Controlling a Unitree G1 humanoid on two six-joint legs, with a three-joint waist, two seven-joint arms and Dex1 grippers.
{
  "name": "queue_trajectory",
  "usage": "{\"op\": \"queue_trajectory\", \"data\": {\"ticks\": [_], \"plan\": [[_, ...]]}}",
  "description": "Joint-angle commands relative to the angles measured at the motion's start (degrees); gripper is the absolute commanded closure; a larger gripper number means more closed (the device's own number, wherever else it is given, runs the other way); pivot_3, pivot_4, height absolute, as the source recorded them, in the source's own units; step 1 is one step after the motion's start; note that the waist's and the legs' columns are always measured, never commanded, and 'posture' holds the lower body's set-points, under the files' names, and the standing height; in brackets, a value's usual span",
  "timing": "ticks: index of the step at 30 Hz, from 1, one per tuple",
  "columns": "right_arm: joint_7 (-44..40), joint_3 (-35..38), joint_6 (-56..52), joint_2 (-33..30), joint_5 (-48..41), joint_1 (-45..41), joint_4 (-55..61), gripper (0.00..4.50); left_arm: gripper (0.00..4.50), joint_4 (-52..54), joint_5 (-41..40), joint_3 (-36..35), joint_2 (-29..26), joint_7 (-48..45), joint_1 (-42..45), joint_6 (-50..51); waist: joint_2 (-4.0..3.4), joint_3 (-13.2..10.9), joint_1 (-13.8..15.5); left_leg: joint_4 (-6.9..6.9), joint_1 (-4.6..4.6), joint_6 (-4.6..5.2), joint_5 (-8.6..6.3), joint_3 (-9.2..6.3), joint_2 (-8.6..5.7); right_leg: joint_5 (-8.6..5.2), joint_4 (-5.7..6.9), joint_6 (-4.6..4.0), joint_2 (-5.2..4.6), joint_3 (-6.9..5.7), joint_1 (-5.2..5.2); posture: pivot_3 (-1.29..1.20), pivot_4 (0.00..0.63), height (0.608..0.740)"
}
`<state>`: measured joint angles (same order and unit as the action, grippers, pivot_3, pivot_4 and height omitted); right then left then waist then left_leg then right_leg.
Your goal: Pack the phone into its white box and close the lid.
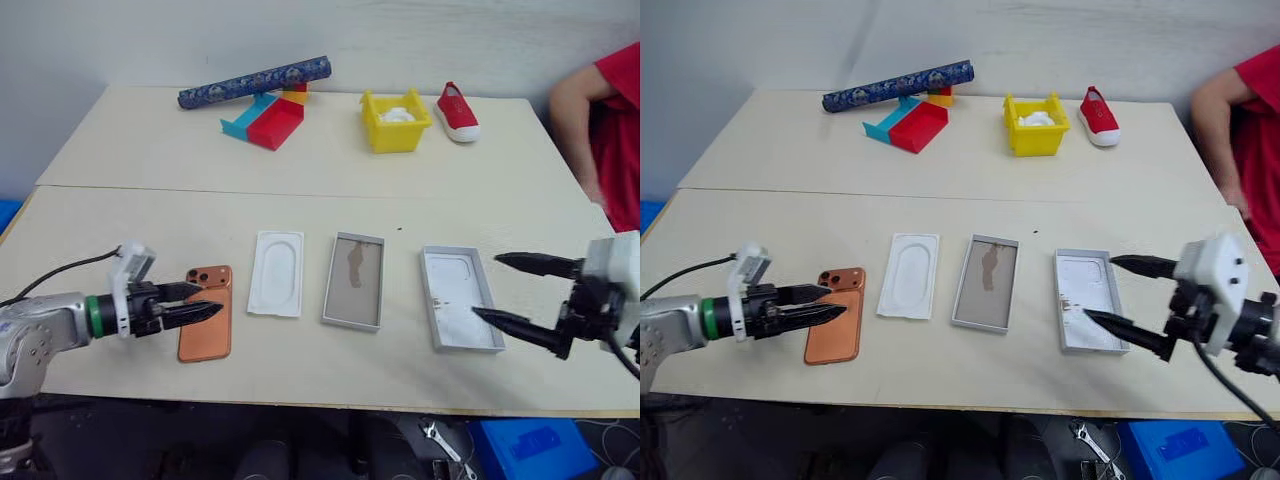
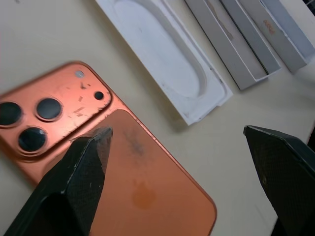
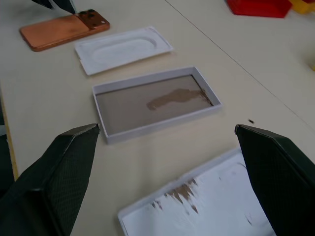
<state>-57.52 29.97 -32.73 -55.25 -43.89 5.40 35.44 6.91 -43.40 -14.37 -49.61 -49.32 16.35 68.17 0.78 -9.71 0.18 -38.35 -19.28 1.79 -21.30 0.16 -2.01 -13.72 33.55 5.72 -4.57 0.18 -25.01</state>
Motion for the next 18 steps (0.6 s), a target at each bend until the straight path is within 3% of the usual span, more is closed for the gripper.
{"op": "queue_trajectory", "data": {"ticks": [1,6,11,18], "plan": [[0.71,-3.6,-0.03,-0.37,-1.95,-2.67,4.14,0.01,0.2,-3.06,-2.87,1.72,2.69,3.32,5.98,9.55,0.05,0.01,0.02,-0.03,-0.01,-0.01,0.01,-0.05,-0.01,0.01,0.0,0.01,0.01,-0.03,0.02,0.0,0.15,0.74],[1.16,-7.35,0.33,0.21,-1.97,-4.73,5.44,0.0,1.56,-8.68,-1.87,3.94,5.71,7.16,12.98,17.74,0.13,0.0,-0.09,-0.13,-0.07,-0.06,0.0,-0.07,-0.02,0.01,0.04,0.01,0.05,-0.07,-0.03,0.0,0.15,0.74],[1.62,-9.16,0.88,0.58,-1.53,-5.07,5.76,0.0,1.56,-13.14,-1.1,6.13,6.17,7.8,16.8,22.06,0.14,0.0,-0.1,-0.42,-0.17,-0.1,-0.01,-0.1,-0.02,0.01,0.11,0.01,0.05,-0.13,-0.04,0.0,0.15,0.74],[2.02,-9.47,1.12,1.03,-1.32,-4.66,6.05,0.0,1.56,-17.3,1.09,10.27,6.53,7.73,19.23,20.01,0.15,0.01,-0.02,-0.67,-0.18,-0.12,-0.02,-0.15,-0.02,0.01,0.19,0.01,0.01,-0.13,0.02,0.0,0.15,0.74]]}}
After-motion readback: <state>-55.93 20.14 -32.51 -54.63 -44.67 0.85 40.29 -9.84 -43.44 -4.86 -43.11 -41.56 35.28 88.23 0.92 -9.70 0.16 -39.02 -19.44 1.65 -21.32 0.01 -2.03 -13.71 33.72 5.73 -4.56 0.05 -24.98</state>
